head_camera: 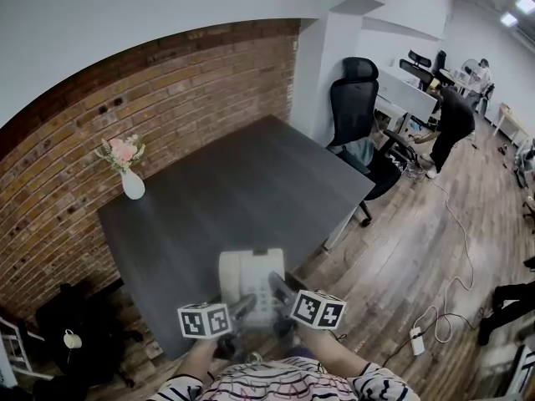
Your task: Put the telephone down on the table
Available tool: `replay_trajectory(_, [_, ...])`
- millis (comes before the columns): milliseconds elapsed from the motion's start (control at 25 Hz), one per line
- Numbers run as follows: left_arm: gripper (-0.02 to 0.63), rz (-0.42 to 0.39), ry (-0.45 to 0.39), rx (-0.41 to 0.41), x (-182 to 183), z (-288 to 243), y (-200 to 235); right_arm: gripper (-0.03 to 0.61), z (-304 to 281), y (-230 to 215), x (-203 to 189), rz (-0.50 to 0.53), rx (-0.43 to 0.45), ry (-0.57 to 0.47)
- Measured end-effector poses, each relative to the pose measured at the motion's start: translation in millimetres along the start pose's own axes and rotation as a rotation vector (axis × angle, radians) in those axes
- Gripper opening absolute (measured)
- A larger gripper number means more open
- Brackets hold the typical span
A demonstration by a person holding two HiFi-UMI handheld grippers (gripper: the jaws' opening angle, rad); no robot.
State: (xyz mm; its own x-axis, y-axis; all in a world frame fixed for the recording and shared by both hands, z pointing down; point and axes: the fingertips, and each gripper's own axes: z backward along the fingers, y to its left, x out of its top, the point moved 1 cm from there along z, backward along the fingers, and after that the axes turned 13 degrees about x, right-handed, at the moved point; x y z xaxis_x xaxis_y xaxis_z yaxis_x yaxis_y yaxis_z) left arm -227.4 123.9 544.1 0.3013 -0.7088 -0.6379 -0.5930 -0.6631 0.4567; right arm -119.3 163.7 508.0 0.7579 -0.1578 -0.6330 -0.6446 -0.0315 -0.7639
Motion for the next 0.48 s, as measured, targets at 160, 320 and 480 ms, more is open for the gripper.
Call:
replay_trajectory(160, [0.37,0.022,0.004,0.004,16.8,-26.9,-2.4,0.19,-17.4,-20.6,19.3,-0.011,0.008,0.019])
replay_trajectory(320, [0.37,0.037,-0.009,0.034,35.7,-61.2,-14.1,0.19,-30.0,-48.2,51.0,-0.01,0.03,0.043])
replay_trajectory(480, [0.37,0.078,-0.055,0.07,60.7,-97.2,-36.5,0.19,-44.1,-75.3,93.2,0.011,0.079,0.092])
